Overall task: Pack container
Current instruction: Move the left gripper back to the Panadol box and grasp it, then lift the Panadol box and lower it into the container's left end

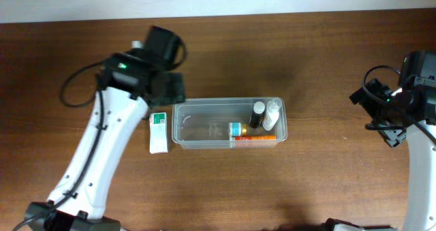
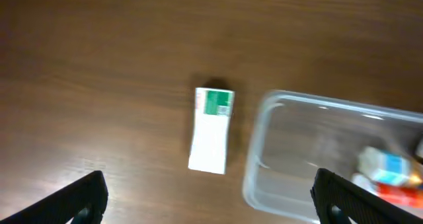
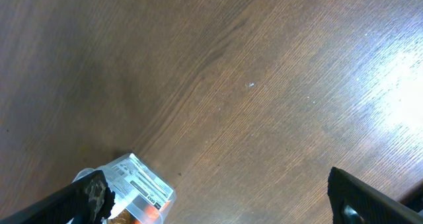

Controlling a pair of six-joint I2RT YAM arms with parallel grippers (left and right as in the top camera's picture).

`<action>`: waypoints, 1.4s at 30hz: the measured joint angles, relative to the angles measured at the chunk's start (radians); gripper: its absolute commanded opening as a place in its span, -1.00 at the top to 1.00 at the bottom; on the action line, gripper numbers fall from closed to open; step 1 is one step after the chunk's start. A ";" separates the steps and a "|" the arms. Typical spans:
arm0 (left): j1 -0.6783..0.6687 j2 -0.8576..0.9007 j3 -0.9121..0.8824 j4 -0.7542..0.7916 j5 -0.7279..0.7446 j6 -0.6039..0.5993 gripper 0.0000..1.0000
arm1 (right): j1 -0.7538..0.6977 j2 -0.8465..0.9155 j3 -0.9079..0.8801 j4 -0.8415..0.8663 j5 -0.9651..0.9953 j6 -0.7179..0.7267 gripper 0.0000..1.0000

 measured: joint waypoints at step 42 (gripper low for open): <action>0.206 0.236 -0.504 0.362 0.229 0.316 0.15 | 0.000 0.000 0.000 0.000 0.000 -0.001 -0.97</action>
